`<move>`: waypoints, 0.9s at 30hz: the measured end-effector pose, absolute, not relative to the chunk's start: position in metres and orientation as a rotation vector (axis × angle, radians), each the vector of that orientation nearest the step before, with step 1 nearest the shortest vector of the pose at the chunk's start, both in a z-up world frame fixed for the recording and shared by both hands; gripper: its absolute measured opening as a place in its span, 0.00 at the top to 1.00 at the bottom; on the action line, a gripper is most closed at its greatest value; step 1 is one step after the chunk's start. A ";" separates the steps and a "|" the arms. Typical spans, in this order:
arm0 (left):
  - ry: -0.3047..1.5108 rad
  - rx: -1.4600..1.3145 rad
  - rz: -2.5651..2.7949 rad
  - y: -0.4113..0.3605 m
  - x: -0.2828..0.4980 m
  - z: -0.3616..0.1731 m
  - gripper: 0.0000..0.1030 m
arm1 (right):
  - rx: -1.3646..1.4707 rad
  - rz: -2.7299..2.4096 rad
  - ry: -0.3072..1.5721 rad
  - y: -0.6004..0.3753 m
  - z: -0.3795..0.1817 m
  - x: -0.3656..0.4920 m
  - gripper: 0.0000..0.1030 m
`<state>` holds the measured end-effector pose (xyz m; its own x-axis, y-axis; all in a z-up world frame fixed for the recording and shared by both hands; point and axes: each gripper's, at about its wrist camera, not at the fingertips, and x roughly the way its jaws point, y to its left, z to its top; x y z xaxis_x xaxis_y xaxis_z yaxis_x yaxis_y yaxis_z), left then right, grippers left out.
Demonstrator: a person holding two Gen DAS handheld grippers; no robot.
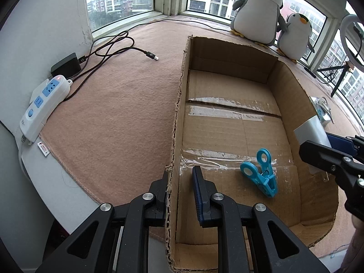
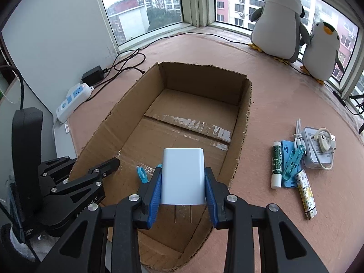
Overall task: Organize rigid objects
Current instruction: 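Carry the white charger into the box and release it beside the clothespin, then return the right tool to the pile and grasp the patterned lighter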
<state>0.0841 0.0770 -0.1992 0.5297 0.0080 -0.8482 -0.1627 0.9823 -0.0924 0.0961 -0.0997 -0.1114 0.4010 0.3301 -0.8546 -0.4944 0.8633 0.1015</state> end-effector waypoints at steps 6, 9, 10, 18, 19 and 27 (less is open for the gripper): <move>1.008 -0.166 0.104 0.076 0.085 -0.198 0.82 | -0.175 0.526 1.026 -0.100 -0.108 0.096 0.65; 1.009 -0.166 0.104 0.075 0.084 -0.198 0.82 | -0.165 0.531 1.027 -0.102 -0.107 0.096 0.65; 1.008 -0.165 0.104 0.075 0.084 -0.198 0.82 | -0.163 0.532 1.027 -0.103 -0.107 0.096 0.65; 1.008 -0.167 0.103 0.075 0.085 -0.198 0.82 | -0.090 0.531 1.005 -0.128 -0.095 0.095 0.60; 1.008 -0.166 0.103 0.075 0.085 -0.198 0.82 | -0.081 0.526 1.001 -0.134 -0.094 0.096 0.57; 1.007 -0.175 0.098 0.077 0.085 -0.198 0.82 | -0.050 0.416 1.007 -0.198 -0.096 0.108 0.57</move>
